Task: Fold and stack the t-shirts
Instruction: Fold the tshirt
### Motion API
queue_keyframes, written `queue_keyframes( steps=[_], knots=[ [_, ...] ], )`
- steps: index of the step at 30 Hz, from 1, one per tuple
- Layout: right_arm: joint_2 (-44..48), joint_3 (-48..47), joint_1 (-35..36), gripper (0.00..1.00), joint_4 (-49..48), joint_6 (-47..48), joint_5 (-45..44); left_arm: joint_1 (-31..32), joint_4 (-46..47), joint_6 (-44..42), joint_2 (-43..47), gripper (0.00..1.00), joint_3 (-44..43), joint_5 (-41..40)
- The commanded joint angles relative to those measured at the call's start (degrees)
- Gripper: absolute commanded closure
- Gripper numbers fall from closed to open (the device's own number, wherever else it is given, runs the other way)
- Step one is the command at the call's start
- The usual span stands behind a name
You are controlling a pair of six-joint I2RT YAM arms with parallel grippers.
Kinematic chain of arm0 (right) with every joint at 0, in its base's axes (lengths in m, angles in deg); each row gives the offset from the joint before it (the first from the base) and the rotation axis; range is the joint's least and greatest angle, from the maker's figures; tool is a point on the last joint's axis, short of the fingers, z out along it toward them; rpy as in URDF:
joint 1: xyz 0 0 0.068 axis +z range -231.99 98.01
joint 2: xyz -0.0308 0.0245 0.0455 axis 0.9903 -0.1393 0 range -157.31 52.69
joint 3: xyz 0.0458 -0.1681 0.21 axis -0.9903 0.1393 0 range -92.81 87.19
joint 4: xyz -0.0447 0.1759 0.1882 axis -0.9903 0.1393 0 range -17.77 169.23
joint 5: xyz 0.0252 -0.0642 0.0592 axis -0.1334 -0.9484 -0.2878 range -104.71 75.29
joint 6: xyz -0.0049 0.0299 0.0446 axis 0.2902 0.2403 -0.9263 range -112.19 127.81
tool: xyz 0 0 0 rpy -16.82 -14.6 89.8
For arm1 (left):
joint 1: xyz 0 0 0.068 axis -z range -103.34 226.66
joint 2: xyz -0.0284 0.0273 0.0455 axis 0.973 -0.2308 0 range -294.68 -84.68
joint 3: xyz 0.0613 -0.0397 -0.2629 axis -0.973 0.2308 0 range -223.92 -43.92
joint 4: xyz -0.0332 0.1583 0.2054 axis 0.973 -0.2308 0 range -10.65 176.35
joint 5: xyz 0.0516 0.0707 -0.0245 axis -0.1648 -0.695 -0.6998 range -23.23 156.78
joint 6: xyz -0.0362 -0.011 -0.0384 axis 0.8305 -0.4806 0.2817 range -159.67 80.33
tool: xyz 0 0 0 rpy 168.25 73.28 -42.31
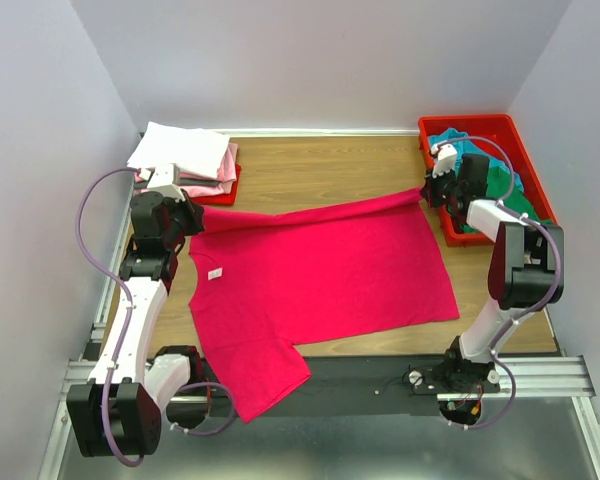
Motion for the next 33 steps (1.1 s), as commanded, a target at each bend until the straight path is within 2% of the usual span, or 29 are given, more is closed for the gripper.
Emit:
queue_keyframes(
  steps=[1,6,8,9,10,13,21,33],
  knots=[
    [2.81,1.7,-0.56,1.0,-0.92,1.71,0.16,-0.3,-1.76,0.63,1.39,1.0,0.69,1.91],
    [4.83,3.72,-0.65,0.99,-0.92,2.59,-1.16,-0.3,-2.11,0.62,1.83,1.0,0.86,2.0],
    [6.14,4.43,-0.65,0.79,-0.83,3.03,-1.69,-0.3,-2.11,0.54,1.83,1.0,0.95,2.44],
    [6.93,5.21,-0.65,0.72,-0.75,3.2,-2.04,-0.3,-2.29,0.54,1.83,1.0,0.95,2.44],
    [8.42,5.57,-0.74,0.69,-0.66,3.29,-2.65,-0.3,-2.29,0.71,1.91,1.0,0.86,2.53],
    [12.2,7.06,-1.09,0.54,-0.22,3.47,-3.1,-0.3,-2.46,0.8,2.09,1.0,0.95,2.79],
    [22.05,9.61,-1.18,0.49,3.12,1.01,0.24,-0.3,-3.25,1.94,2.62,1.0,1.39,3.85],
    [25.13,11.19,-1.18,0.45,5.05,-2.86,4.2,-0.3,-5.8,4.84,0.86,1.0,2.44,4.11]
  ],
)
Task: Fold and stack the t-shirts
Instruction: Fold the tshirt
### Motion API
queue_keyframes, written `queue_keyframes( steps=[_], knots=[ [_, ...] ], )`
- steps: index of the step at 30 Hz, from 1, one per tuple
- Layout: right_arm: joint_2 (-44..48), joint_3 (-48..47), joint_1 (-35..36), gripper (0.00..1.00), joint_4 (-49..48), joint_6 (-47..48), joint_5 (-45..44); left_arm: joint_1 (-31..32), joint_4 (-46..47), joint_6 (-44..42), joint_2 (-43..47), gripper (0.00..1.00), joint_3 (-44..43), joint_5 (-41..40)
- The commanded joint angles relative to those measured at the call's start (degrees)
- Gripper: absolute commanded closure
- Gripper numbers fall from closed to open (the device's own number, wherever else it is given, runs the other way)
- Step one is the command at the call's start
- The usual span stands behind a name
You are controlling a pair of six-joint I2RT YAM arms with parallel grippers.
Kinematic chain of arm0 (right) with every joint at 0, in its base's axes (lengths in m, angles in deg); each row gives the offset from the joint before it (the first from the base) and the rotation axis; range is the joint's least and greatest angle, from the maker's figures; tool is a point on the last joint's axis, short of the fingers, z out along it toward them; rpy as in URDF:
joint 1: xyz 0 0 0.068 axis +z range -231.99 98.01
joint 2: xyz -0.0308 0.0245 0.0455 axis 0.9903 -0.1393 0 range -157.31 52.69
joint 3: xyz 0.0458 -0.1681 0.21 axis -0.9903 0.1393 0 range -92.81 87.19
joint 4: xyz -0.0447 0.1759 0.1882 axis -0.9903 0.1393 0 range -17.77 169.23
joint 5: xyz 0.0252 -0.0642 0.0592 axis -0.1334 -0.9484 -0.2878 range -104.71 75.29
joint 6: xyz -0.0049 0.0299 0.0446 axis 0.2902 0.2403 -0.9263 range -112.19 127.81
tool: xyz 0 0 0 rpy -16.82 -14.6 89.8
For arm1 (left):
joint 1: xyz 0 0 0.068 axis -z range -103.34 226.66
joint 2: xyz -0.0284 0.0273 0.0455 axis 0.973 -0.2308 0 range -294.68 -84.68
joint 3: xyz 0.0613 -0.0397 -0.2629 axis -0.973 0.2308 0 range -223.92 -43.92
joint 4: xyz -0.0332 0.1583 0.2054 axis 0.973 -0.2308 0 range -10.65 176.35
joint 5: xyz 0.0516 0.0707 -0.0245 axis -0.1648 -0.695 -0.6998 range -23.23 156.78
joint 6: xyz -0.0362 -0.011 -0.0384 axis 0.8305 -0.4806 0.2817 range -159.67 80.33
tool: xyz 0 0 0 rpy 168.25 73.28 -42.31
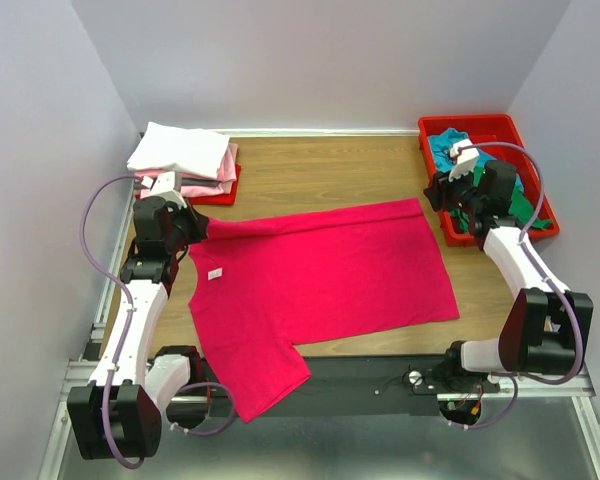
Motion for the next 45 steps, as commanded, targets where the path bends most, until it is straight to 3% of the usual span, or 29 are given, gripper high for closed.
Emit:
queue_keyframes(
  steps=[1,13,16,19,25,27,32,37,45],
  knots=[
    [0.94,1.1,-0.35,0.45,1.95,-1.53,2.08,-0.3,-1.96,1.65,-0.36,1.0,1.33,1.81],
    [1.46,1.45,-0.44,0.44,2.04,-1.88,2.08,-0.3,-7.84,3.68,-1.33,1.0,1.6,4.79],
    [1.64,1.54,-0.44,0.44,2.04,-1.97,2.08,-0.3,-13.81,3.24,-1.07,0.77,0.37,10.41],
    [2.17,1.71,-0.61,0.44,2.04,-1.97,2.25,-0.3,-17.68,3.85,4.61,0.44,1.59,13.94],
    [2.26,1.8,-0.88,0.44,2.04,-2.14,2.95,-0.3,-20.42,4.73,11.77,0.37,-0.25,9.48],
    [2.26,1.8,-0.96,0.43,2.04,-2.32,3.75,-0.3,-18.58,2.11,9.49,0.37,-2.35,7.45],
    [2.78,2.15,-1.23,0.43,2.13,-2.58,4.28,1.36,-13.92,-2.21,-7.54,0.37,-5.96,8.76],
    [2.7,2.59,-2.02,0.42,2.21,-2.58,5.94,9.35,-12.15,-7.12,-24.49,0.38,-14.47,2.8],
    [1.99,2.94,-3.07,0.42,2.39,-2.49,7.44,11.21,-11.89,-9.77,-39.73,0.41,-21.95,-3.63]
  ],
)
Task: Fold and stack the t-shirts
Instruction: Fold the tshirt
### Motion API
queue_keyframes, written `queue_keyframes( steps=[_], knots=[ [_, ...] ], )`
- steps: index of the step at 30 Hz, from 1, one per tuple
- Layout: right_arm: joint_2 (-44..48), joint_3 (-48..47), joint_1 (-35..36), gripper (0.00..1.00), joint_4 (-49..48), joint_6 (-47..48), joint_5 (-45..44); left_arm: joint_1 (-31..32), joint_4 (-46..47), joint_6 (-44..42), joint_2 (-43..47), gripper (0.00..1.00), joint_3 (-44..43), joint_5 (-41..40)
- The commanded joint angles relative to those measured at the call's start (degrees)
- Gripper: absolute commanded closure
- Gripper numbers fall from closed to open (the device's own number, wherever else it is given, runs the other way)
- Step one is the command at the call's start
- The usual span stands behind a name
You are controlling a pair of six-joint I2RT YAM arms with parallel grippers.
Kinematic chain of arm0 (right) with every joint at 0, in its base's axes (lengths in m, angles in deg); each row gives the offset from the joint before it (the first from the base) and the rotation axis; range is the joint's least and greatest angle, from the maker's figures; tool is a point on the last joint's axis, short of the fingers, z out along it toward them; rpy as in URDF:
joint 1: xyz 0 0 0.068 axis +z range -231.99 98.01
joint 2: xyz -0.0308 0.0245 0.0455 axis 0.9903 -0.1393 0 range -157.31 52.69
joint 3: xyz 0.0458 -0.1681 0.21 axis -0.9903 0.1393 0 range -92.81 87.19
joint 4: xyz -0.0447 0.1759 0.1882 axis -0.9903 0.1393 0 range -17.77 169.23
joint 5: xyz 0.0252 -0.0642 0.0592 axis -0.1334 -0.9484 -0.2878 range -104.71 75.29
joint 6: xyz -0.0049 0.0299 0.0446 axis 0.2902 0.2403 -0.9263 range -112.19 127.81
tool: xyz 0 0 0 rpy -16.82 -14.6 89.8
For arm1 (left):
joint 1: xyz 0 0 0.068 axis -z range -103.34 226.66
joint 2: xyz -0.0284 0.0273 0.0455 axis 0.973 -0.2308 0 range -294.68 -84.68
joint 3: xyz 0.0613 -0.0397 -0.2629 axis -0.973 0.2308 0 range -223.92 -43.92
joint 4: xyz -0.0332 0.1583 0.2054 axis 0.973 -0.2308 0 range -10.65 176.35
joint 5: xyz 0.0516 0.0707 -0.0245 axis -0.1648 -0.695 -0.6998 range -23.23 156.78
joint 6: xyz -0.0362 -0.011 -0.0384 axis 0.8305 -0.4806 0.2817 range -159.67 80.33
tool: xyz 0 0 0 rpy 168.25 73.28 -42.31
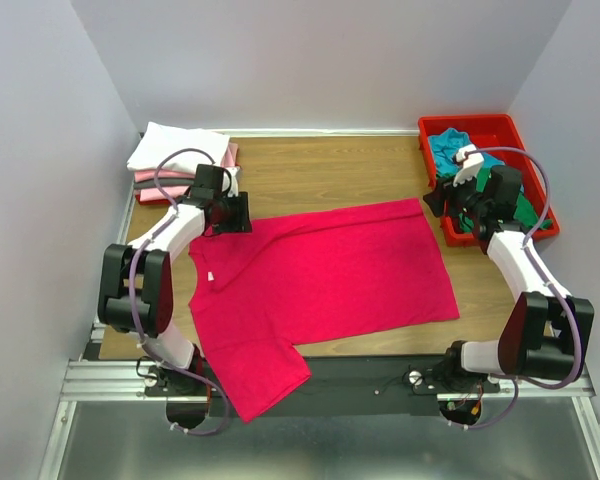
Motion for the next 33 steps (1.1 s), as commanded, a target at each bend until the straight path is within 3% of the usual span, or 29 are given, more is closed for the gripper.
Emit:
queue_keyframes(
  steps=[1,10,17,20,25,28,33],
  knots=[
    [0.59,1.04,-1.08,0.41,0.99,-0.42,2.28,0.72,0.11,-2.69,-4.17,0.42,-2.86,-6.27],
    [0.33,1.04,-2.05,0.41,0.99,-0.51,3.16,0.98,0.29,-3.13,-8.05,0.47,-3.56,-7.17],
    [0.42,1.22,-2.75,0.41,0.99,-0.42,3.6,0.9,1.07,-3.39,-10.16,0.51,-1.98,-3.39],
    [0.42,1.3,-2.93,0.41,0.99,-0.42,3.78,0.89,1.34,-3.39,-10.08,0.59,-1.45,-2.51],
    [0.51,1.22,-3.19,0.41,0.99,-0.42,3.95,0.89,1.08,-3.13,-8.23,0.9,-0.66,-1.63],
    [0.59,1.31,-3.37,0.41,0.99,-0.42,4.04,0.98,0.9,-2.78,-6.56,1.0,0.04,-1.28],
    [0.59,1.31,-3.55,0.41,0.99,-0.51,4.13,0.98,1.08,-2.52,-3.58,1.0,1.97,1.18]
  ],
)
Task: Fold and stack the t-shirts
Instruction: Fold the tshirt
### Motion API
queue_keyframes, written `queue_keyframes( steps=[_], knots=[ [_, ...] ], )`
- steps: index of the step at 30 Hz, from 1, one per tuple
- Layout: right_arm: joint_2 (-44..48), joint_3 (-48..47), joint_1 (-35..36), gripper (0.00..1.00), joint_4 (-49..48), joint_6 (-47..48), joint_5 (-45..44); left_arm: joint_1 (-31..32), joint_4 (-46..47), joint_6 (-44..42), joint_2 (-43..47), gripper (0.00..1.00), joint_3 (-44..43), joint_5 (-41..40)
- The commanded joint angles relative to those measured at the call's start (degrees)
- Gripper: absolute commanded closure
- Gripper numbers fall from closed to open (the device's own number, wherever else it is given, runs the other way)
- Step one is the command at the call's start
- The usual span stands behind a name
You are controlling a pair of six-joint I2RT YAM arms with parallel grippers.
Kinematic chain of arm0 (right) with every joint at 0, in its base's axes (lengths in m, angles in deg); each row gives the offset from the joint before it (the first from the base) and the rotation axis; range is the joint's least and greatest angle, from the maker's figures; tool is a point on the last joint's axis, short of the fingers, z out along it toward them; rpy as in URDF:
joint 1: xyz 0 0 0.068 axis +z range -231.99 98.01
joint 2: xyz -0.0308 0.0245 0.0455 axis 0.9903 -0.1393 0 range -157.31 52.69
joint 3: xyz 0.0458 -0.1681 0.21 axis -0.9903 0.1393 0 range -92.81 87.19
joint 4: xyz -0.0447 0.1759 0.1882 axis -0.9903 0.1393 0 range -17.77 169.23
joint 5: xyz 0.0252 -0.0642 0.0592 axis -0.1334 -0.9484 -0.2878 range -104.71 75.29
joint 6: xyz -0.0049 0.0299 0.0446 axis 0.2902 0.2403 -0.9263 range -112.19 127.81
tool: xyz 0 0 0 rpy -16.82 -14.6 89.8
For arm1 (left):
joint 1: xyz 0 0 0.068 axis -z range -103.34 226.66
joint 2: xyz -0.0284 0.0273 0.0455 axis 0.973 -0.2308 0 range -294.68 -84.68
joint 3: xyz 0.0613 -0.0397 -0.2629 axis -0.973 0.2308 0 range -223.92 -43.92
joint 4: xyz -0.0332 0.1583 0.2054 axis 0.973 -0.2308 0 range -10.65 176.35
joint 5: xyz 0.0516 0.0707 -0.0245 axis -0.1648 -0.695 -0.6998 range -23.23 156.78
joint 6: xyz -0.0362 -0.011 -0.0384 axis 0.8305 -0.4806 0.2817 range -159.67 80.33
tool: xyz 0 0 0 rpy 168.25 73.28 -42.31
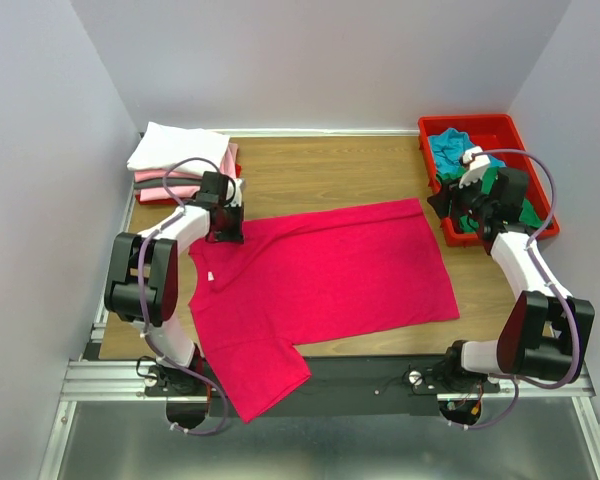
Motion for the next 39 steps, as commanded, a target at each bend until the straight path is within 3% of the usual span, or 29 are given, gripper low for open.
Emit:
queue_keyframes(
  steps=[1,12,27,29,30,31,34,36,39],
  knots=[
    [0.59,0.78,-0.81,0.41,0.69,-0.51,1.33,0.31,0.68,0.3,4.21,1.0,1.75,3.85],
    [1.21,0.69,-1.34,0.41,0.69,-0.86,1.68,1.36,2.0,2.06,13.08,1.0,9.13,11.93],
    [2.0,0.61,-1.87,0.41,0.69,-0.95,2.03,10.23,5.51,8.82,20.12,1.0,18.18,19.14],
    [2.0,0.52,-1.96,0.41,0.69,-0.95,2.03,14.44,6.13,10.67,19.95,0.91,18.63,19.15],
    [2.0,0.6,-1.87,0.41,0.69,-0.94,2.03,16.02,5.52,11.98,19.95,0.63,18.89,18.19],
    [2.0,0.52,-1.96,0.41,0.69,-0.94,2.03,18.13,4.39,13.21,19.77,0.49,18.63,15.57],
    [2.26,0.69,-2.05,0.41,0.69,-0.86,1.86,21.21,2.27,15.68,24.4,0.43,17.93,13.27],
    [2.18,0.69,-2.31,0.41,0.69,-0.68,1.95,22.63,1.39,18.75,28.37,0.3,16.1,10.29],
    [1.74,0.61,-2.22,0.41,0.69,-0.59,2.3,22.54,-3.79,18.94,33.3,0.25,12.75,-2.8]
  ],
)
